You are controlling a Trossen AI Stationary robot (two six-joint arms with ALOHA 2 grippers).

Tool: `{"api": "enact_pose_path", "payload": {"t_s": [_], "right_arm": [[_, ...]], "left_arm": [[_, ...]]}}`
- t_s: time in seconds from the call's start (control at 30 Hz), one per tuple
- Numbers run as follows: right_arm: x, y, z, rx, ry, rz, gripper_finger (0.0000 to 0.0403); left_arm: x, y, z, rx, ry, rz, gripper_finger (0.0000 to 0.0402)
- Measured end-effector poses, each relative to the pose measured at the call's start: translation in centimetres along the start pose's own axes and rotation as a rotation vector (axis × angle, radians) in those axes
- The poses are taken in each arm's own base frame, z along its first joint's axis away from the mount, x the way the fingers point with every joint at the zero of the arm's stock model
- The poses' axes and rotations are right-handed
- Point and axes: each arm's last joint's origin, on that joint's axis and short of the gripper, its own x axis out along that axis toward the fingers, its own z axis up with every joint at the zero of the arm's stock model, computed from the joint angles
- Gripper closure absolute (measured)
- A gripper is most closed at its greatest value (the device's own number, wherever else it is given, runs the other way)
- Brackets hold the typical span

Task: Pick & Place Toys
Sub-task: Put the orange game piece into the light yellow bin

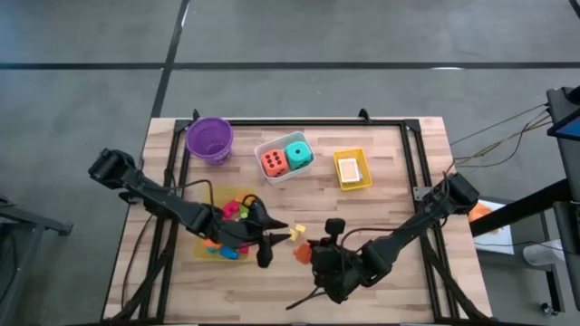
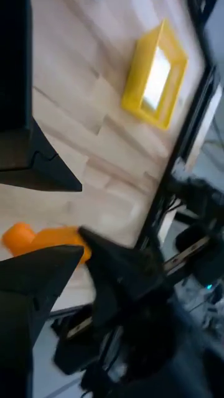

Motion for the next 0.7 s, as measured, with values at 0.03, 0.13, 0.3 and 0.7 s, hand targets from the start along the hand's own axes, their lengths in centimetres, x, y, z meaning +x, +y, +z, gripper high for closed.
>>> {"api": "enact_pose_path", "payload": {"t_s": [0.03, 0.13, 0.3, 0.7], "right_arm": [[0.0, 0.0, -0.1, 0.007, 0.005, -0.003, 0.0395], [-0.1, -0.2, -0.1, 0.013, 0.01, -0.012, 0.0395], [-0.3, -0.4, 0.4, -0.061, -0.019, -0.05, 0.0395], [-3.5, -0.2, 3.3, -0.134, -0.138, -0.078, 0.0395]], "left_arm": [[0.3, 0.1, -0.1, 0.004, 0.01, -0.012, 0.0251], [0.7, 0.4, 0.6, -0.073, 0.045, -0.073, 0.0237], [1.2, 1.1, 1.1, -0.27, 0.13, -0.16, 0.0177], [1.2, 1.1, 1.3, -0.273, 0.207, -0.28, 0.0048]]}}
